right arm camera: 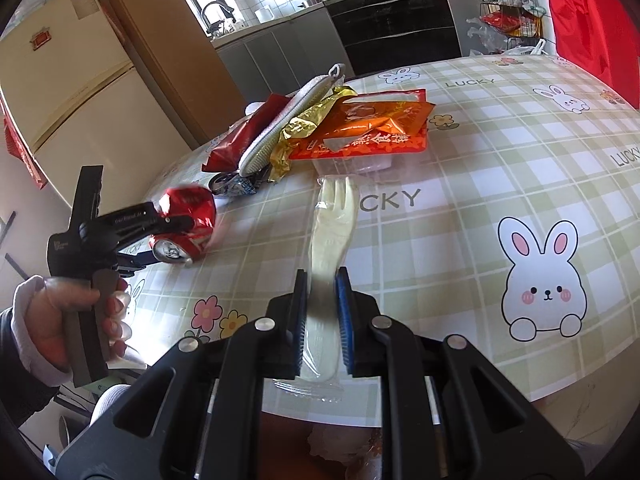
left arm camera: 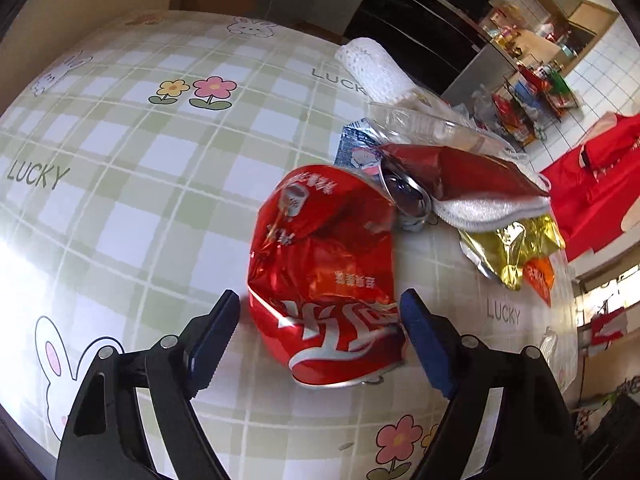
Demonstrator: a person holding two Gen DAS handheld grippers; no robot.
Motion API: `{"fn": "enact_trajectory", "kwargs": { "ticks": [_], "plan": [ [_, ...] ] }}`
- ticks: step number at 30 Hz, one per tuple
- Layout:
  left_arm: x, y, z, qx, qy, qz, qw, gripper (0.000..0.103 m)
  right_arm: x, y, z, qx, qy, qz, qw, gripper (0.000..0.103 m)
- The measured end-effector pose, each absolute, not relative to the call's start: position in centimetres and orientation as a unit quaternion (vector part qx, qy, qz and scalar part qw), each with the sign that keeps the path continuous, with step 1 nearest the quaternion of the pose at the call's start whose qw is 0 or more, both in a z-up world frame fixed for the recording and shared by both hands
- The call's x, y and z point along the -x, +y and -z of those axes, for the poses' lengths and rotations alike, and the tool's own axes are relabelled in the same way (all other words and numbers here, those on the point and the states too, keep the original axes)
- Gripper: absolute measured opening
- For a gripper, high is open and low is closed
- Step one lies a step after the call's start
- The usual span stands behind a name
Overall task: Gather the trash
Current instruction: 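Grasp the crushed red Coca-Cola can with the left tool while the right tool holds the fork, then carry the can with the left tool over the pink bin and release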
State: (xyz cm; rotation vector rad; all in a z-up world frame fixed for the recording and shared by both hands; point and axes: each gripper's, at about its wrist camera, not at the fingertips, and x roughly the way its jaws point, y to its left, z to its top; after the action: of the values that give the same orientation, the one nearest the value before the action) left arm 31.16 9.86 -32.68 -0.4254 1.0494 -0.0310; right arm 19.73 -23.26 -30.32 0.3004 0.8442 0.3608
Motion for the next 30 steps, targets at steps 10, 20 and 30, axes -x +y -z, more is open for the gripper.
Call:
{"fn": "enact_trajectory", "kwargs": {
  "ticks": [10, 20, 30],
  "plan": [
    [-31.2, 9.1, 32.8, 0.15, 0.493, 0.055, 0.855, 0.068, -19.7, -23.3, 30.6, -0.144, 0.409, -0.172, 0.885, 0.018],
    [-30.0, 8.4, 32.2, 0.134, 0.479, 0.083, 0.863, 0.058, -19.7, -23.4, 30.4, -0.145, 0.406, -0.171, 0.886, 0.018],
    [-25.9, 7.1, 29.9, 0.1, 0.448, 0.105, 0.882, 0.057, -19.0, -23.3, 29.1, -0.143, 0.393, -0.177, 0.891, 0.018]
  ]
}}
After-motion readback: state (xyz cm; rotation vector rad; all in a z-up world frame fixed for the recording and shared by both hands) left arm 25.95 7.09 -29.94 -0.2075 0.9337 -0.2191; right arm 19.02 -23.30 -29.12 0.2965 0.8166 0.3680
